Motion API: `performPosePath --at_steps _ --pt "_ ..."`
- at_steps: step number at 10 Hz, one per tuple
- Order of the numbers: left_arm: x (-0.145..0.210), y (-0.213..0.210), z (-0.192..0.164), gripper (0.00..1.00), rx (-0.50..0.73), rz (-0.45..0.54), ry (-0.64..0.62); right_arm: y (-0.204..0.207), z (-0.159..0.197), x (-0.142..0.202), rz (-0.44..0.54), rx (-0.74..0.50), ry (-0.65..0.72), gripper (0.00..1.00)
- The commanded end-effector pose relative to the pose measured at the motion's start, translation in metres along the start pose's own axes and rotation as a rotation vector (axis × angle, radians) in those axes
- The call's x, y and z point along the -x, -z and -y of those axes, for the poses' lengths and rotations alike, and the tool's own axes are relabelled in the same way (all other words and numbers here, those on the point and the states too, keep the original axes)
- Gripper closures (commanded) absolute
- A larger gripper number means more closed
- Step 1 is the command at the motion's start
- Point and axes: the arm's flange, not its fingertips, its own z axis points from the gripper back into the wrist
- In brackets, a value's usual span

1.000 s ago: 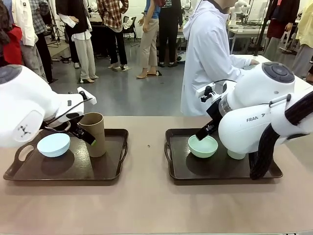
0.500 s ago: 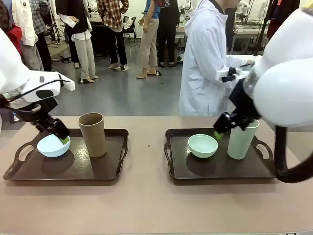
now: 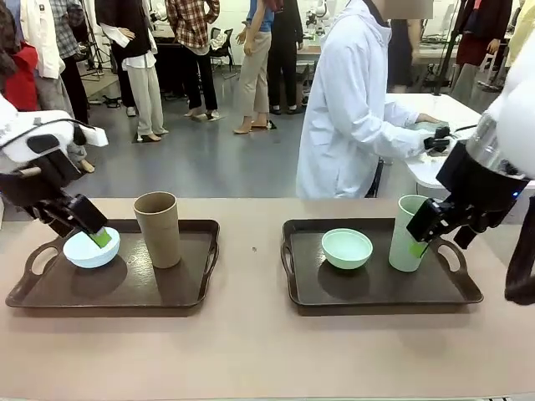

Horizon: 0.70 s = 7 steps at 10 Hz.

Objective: Set up a tray with a mat and arrange the tableware.
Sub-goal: Pick up the Picnic Bowl and Reusable plastic cup from the Handle tray in front of the human's position and hold them in the air.

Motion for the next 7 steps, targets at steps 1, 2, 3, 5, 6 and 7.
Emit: performPosePath --at_steps 1,2,3,5,6,7 --pt "0.028 0.007 -0.041 0.0 0.198 0.131 -0.041 0.055 0.053 0.052 0.096 -0.179 0.063 0.0" --pt "0.035 0.004 -0.064 0.0 0.309 0.178 -0.09 0.054 0.072 0.061 0.126 -0.239 0.11 0.0" --pt "0.045 0.0 -0.092 0.0 0.459 0.234 -0.15 0.054 0.092 0.071 0.162 -0.306 0.156 0.0" --pt "0.054 0.008 -0.117 0.0 0.619 0.321 -0.276 0.054 0.145 0.099 0.236 -0.417 0.304 0.0" --pt "0.056 0.015 -0.122 0.0 0.65 0.327 -0.326 0.055 0.17 0.113 0.269 -0.462 0.359 0.0" --pt "0.055 0.02 -0.123 0.0 0.672 0.33 -0.367 0.055 0.188 0.125 0.299 -0.504 0.413 0.0"
